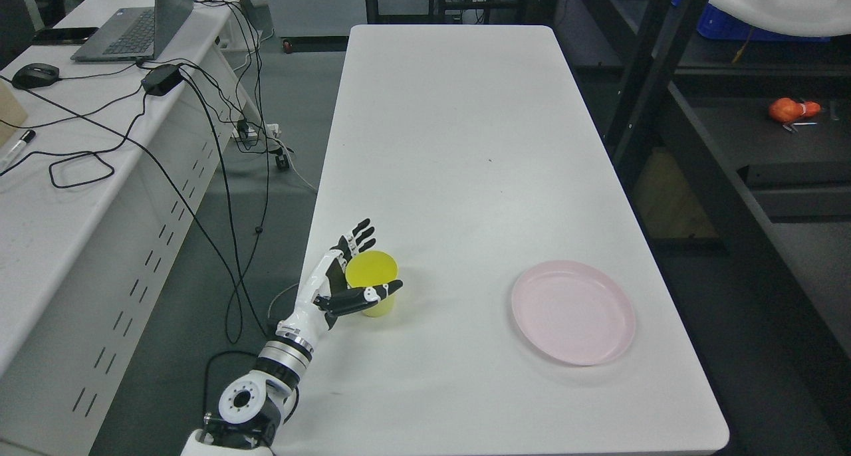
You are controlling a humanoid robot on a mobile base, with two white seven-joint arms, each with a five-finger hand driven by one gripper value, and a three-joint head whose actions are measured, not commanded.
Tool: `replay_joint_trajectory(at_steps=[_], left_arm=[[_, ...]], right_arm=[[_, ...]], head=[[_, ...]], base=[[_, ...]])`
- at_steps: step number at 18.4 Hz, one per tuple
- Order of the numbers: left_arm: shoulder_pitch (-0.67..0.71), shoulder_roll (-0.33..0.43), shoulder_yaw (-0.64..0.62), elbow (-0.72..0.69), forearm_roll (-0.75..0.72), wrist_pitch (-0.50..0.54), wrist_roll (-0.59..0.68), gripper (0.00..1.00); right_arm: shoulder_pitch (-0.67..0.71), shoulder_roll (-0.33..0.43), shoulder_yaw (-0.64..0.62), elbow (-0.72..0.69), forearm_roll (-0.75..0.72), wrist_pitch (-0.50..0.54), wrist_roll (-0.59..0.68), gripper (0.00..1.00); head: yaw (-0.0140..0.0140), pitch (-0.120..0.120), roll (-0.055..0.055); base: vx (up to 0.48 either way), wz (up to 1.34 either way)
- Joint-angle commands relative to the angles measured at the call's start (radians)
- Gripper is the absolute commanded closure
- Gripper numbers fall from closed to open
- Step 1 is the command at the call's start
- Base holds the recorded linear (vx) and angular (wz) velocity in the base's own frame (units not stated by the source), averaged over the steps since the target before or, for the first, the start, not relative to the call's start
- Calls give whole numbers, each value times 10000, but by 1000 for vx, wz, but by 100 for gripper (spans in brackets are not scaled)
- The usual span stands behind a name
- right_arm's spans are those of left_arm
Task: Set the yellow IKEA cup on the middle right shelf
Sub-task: 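Close the left hand around the yellow cup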
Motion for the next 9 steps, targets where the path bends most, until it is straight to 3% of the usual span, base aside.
replay_joint_trajectory(at_steps=[1,4,9], left_arm=[[-44,165,-955,1143,-156,-24,-32,2],[-59,165,-802,1498,-156,-85,-48,14],[-59,165,-20,1514,165,-821,-48,71]], right_arm=[[138,-175,169,0,-245,8,-8,1],[138,-175,169,0,-245,8,-8,0],[138,-175,169,0,-245,8,-8,1]], head=[[0,0,0],[0,0,0],[0,0,0]], base=[[0,0],[0,0],[0,0]])
